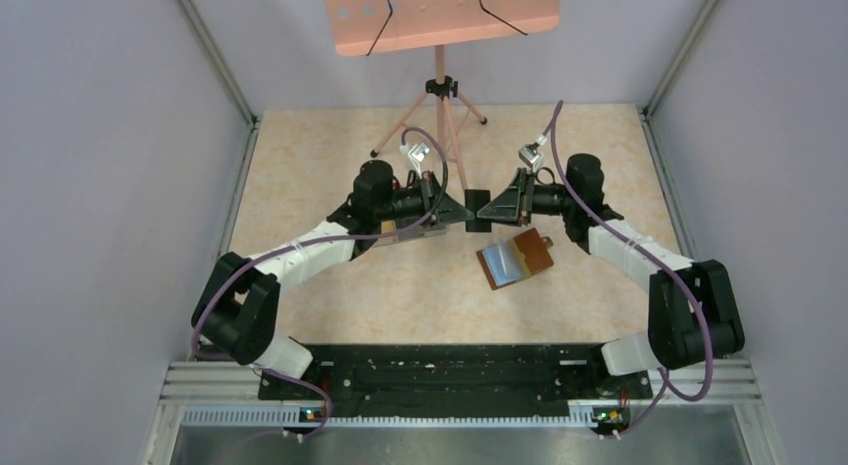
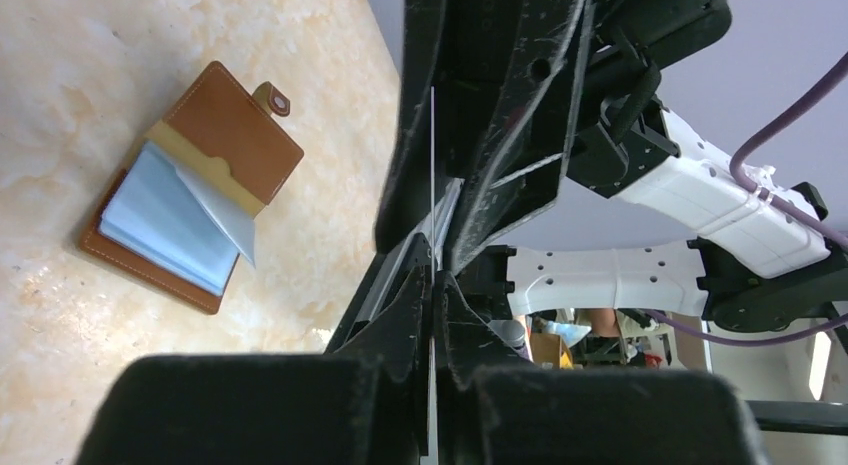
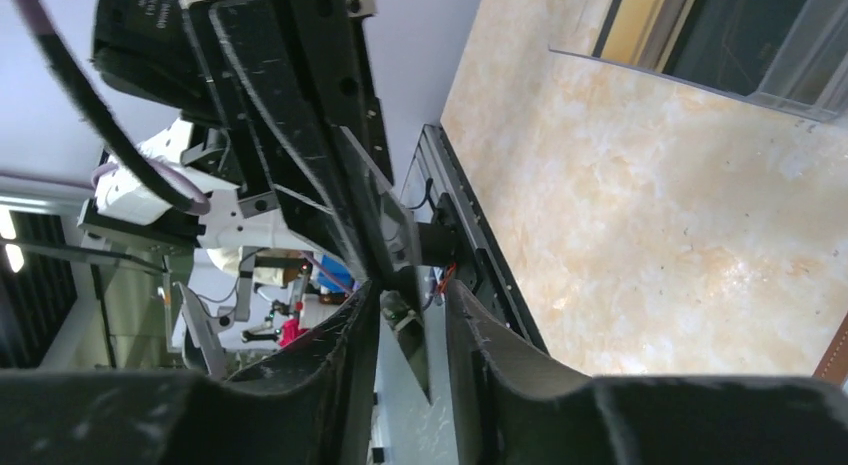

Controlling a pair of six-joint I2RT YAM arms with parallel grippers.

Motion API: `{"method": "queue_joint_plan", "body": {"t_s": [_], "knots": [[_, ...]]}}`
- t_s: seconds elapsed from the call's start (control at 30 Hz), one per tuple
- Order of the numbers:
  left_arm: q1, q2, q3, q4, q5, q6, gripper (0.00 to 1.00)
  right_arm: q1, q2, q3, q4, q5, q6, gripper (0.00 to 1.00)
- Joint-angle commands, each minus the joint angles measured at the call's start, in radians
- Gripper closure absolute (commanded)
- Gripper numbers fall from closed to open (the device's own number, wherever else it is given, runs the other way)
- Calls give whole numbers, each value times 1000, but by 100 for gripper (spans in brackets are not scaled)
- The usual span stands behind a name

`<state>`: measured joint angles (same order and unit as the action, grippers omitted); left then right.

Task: Put the credit cards into the card holder
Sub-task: Insert the credit card into the card holder.

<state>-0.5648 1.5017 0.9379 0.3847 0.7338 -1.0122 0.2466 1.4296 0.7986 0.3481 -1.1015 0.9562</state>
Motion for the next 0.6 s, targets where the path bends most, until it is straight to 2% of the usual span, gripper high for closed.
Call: {"method": "queue_joint_plan", "body": {"t_s": [0.0,0.1,0.2,0.3,0.4,0.47,0.57], "knots": [[-29,-42,-38,112,-9,-45,100,3,-72,-19,132,-19,56,73],[-49,-39,-48,119,-16,-52,100,3,-77,-44,137,-17,55,77],[-64,-41,-68,120,-39,-56,97,2,-77,-55,146,-23,54,100],[-67,-39,-86,112,-57,-63,82,0,-74,-31,46,-19,-32,100],[-67,-38,-91,40,-91,-50,68,-9,-62,21,-156,20,-175,100],[-66,-16,-65,-61,-117,-22,63,-24,-48,56,-320,66,-270,100],[-67,52,36,-323,-169,50,61,-35,-19,111,-551,180,-416,100]]}}
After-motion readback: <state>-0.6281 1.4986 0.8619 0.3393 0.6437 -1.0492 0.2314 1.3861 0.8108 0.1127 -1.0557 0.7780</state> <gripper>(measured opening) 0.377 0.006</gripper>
